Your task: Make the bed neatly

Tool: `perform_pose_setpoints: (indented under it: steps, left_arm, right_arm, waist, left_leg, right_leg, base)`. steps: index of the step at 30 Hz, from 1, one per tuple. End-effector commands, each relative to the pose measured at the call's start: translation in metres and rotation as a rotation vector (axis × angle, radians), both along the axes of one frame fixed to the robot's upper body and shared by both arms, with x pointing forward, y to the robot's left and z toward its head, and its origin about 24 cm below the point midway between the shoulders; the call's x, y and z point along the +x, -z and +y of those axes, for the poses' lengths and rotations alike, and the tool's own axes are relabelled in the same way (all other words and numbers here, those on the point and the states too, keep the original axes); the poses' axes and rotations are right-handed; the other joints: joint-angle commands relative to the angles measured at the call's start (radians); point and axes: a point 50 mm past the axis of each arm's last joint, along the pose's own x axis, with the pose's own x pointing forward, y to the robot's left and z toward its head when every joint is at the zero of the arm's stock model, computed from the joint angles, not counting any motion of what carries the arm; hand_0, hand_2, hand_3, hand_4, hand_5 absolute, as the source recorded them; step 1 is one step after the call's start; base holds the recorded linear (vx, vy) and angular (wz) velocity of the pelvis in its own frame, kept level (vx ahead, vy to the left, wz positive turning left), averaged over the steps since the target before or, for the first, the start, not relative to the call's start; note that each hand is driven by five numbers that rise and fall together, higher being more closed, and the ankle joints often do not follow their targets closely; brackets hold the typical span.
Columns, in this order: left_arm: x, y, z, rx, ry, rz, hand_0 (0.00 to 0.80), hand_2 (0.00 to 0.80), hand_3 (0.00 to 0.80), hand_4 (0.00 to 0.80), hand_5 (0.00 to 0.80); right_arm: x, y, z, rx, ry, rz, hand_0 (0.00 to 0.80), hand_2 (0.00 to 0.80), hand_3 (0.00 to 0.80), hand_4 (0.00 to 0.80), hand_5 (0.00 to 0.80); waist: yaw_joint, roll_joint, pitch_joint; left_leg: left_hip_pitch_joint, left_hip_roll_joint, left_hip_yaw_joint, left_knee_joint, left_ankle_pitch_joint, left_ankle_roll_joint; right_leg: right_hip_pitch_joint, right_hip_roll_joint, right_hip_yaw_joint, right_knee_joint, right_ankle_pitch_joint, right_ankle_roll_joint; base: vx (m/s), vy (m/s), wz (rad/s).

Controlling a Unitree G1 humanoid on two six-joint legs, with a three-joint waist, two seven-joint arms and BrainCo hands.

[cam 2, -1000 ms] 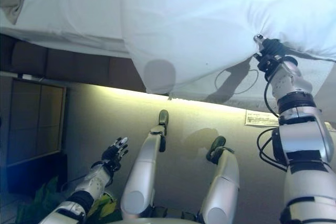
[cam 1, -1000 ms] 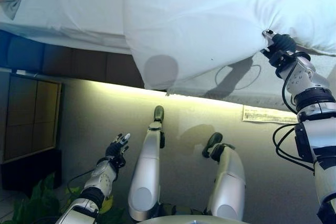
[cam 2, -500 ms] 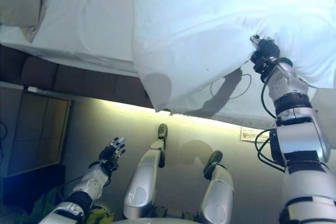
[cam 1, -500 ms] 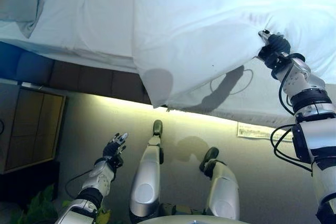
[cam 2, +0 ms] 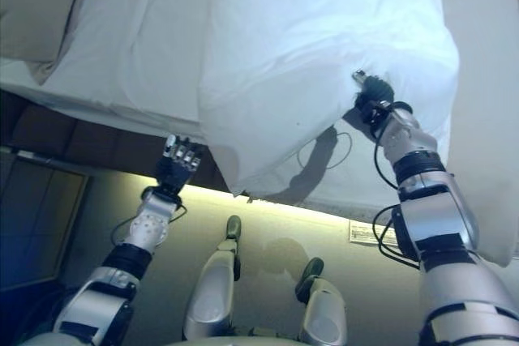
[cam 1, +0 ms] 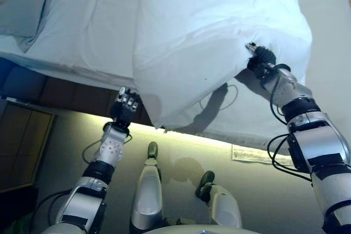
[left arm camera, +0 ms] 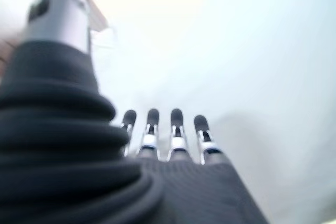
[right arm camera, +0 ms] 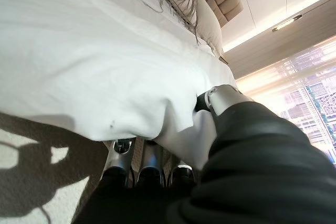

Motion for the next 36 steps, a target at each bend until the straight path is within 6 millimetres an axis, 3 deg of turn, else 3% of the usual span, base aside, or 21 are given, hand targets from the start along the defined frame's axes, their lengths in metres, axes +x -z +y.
perform_pose_setpoints:
  steps: [1, 15, 19, 23, 30, 36]
  left_arm:
    - [-0.003, 0.005, -0.031, -0.188, 0.125, 0.033, 0.0, 0.0, 0.0, 0.0, 0.0]
    - [-0.02, 0.032, -0.062, -0.46, 0.122, 0.408, 0.0, 0.0, 0.0, 0.0, 0.0]
    - [-0.023, 0.036, -0.064, -0.495, 0.118, 0.425, 0.0, 0.0, 0.0, 0.0, 0.0]
    - [-0.017, 0.028, -0.069, -0.519, 0.117, 0.389, 0.0, 0.0, 0.0, 0.0, 0.0]
    - [0.002, -0.004, -0.088, -0.554, 0.159, 0.274, 0.0, 0.0, 0.0, 0.0, 0.0]
    - [0.012, -0.022, -0.095, -0.582, 0.16, 0.177, 0.0, 0.0, 0.0, 0.0, 0.0]
  right_arm:
    - [0.005, -0.056, 0.02, 0.047, -0.063, -0.235, 0.8, 0.8, 0.8, 0.8, 0.8]
    - [0.006, -0.066, 0.036, 0.152, -0.092, -0.325, 0.8, 0.8, 0.8, 0.8, 0.8]
    - [0.003, -0.071, 0.046, 0.243, -0.132, -0.383, 0.8, 0.8, 0.8, 0.8, 0.8]
    - [-0.003, -0.072, 0.064, 0.339, -0.178, -0.442, 0.8, 0.8, 0.8, 0.8, 0.8]
    - [-0.018, -0.077, 0.096, 0.401, -0.3, -0.514, 0.8, 0.8, 0.8, 0.8, 0.8]
    - [-0.032, -0.067, 0.115, 0.397, -0.377, -0.494, 0.8, 0.8, 0.8, 0.8, 0.8]
  waist:
    - [0.001, -0.039, -0.019]
    - [0.002, -0.081, 0.017]
    - [-0.005, -0.089, 0.017]
    - [-0.021, -0.099, 0.02]
    - [-0.068, -0.112, 0.024]
    - [-0.105, -0.124, 0.018]
  left_leg:
    - [-0.018, 0.059, -0.012, 0.042, -0.081, -0.039]
    - [-0.045, 0.078, -0.011, 0.042, -0.086, -0.051]
    - [-0.037, 0.084, -0.001, 0.035, -0.084, -0.055]
    - [-0.035, 0.088, 0.007, 0.045, -0.09, -0.056]
    - [-0.049, 0.096, 0.029, 0.066, -0.076, -0.051]
    - [-0.044, 0.097, 0.041, 0.065, -0.078, -0.053]
  right_leg:
    - [-0.003, -0.046, 0.029, -0.078, 0.067, 0.034]
    - [0.007, -0.021, 0.019, -0.117, 0.076, 0.047]
    - [0.017, -0.019, 0.022, -0.13, 0.079, 0.05]
    - [0.016, -0.017, 0.032, -0.13, 0.083, 0.053]
    - [-0.007, -0.016, 0.051, -0.127, 0.106, 0.048]
    - [-0.013, -0.013, 0.072, -0.129, 0.104, 0.047]
  base:
    - [-0.04, -0.049, -0.03]
    - [-0.017, -0.066, -0.01]
    - [0.0, 0.0, 0.0]
    - [0.0, 0.0, 0.0]
    - [-0.042, 0.0, -0.05]
    - [-0.006, 0.011, -0.08]
